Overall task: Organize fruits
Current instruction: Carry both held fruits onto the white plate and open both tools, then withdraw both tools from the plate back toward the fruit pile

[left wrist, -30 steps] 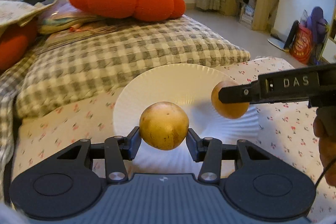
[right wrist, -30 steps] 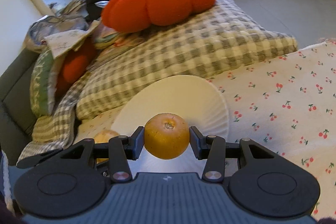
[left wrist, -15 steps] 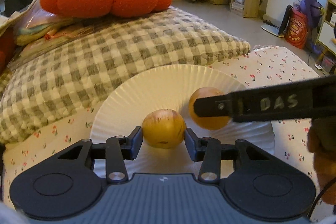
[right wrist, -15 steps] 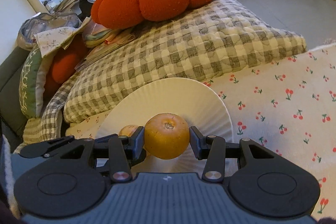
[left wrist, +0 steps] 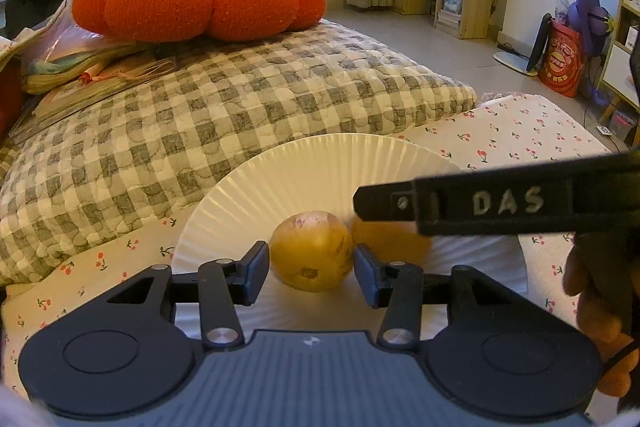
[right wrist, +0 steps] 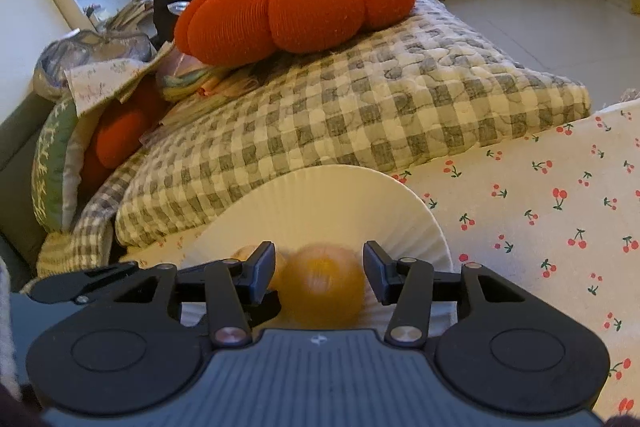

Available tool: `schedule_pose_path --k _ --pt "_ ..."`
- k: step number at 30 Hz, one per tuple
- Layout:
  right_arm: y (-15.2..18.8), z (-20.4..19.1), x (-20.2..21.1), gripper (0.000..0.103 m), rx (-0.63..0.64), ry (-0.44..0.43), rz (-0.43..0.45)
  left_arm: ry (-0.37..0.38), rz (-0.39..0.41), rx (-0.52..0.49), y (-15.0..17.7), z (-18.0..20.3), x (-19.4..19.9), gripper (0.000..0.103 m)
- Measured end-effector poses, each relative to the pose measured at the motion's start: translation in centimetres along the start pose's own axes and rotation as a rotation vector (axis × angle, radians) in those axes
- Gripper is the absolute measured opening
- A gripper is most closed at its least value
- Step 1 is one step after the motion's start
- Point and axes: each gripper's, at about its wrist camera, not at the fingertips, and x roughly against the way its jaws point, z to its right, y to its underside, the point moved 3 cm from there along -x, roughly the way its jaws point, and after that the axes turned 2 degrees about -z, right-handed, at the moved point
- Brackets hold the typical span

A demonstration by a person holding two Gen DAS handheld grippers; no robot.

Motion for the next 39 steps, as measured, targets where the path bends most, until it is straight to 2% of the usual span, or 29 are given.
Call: schedule_pose_path --k 11,17,22,28,30,33,39 --pt "-0.2 -0.3 0.9 0.051 -0.02 0.003 0.01 0.015 0.021 0.037 -0.1 -1.0 1.2 0.055" --pt "-0.8 0.0 2.2 0.056 -0.075 -0.005 0.015 0.046 0.039 0.089 -0.3 -1.7 2.5 0.057" --pt "-1.1 -0.7 4.2 0.062 -0.066 0.002 0.033 0.056 0.052 0.154 -0.1 -2.6 4.3 0.058" --pt "-1.2 -2.1 7.4 0.073 -0.049 0.009 0.071 0.055 0.085 0.283 0.4 -4.6 8.6 0.063" --pt "-0.8 -2.9 8.3 0.08 -0.035 0.004 0.081 0.042 0.09 0.334 1.0 -5.2 10.4 0.066" --pt "0.1 -4.5 9.6 0.084 0.015 -0.004 0.08 0.031 0.108 0.435 2.5 -6.2 13.0 0.072" --pt "2.0 -7.2 12.2 0.09 0.096 -0.018 0.092 -0.044 0.107 0.452 5.7 -6.1 16.5 0.074"
